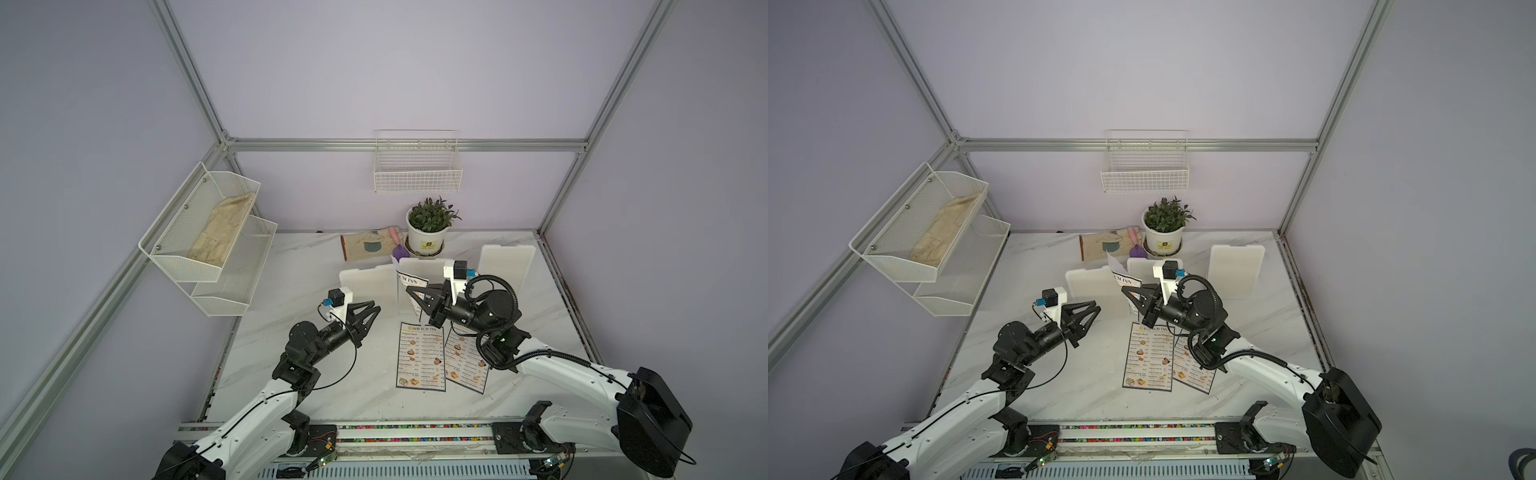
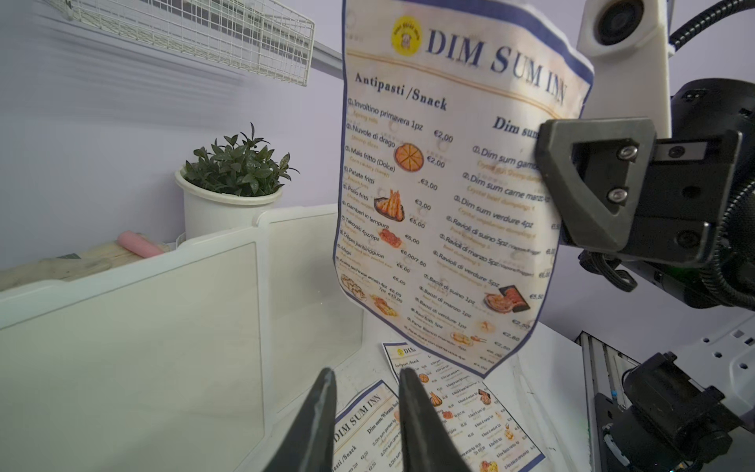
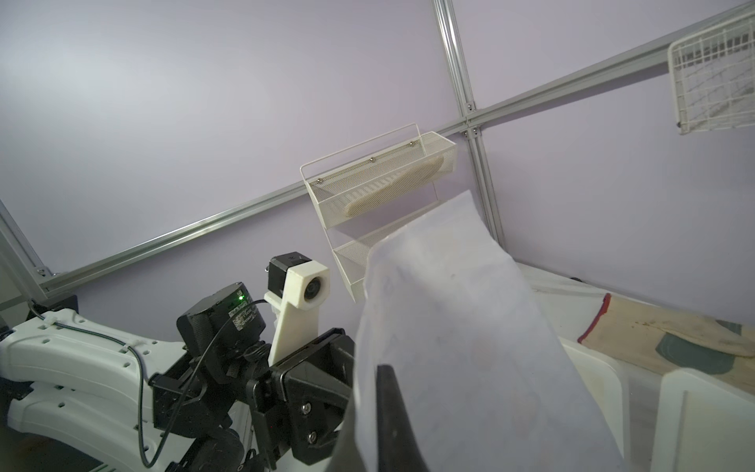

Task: Insert the menus into the narrow rack
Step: Pick up the menu from the center of the board.

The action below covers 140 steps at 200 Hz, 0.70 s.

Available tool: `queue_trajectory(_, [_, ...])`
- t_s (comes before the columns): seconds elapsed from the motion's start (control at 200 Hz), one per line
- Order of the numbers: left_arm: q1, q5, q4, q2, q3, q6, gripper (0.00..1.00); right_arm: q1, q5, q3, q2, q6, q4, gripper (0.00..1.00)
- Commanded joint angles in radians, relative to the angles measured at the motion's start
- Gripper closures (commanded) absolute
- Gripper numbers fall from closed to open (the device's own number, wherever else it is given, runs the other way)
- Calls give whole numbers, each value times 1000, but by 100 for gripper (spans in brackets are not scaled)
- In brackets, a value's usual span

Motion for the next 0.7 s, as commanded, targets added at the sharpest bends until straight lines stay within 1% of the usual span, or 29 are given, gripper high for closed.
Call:
queue_trajectory(0.0, [25, -15, 13, 10, 89, 29, 66, -6, -89, 74, 21, -11, -32, 100])
queue_trajectory(0.085, [65, 27, 33, 13, 100, 18, 64, -5, -174, 129, 27, -69, -124, 100])
queue_trajectory(0.2, [131, 145, 111, 18, 87, -19, 60, -5, -275, 160, 17, -153, -210, 100])
queue_trajectory(0.3, [166, 220, 219, 20, 46, -41, 52, -5, -338, 157, -20, -235, -284, 100])
queue_trajectory(0.36, [173, 257, 255, 18, 29, -31, 50, -5, -358, 146, -48, -260, -305, 100])
queue_trajectory(0.455, [172, 300, 310, 8, -7, -22, 47, -5, -339, 119, -97, -270, -311, 100])
queue_trajectory(0.57, [172, 363, 404, 15, -42, -36, 44, -5, -345, 107, -105, -250, -291, 100])
queue_trajectory(0.695, [171, 366, 419, 31, -46, -39, 42, -5, -380, 110, -90, -212, -238, 100])
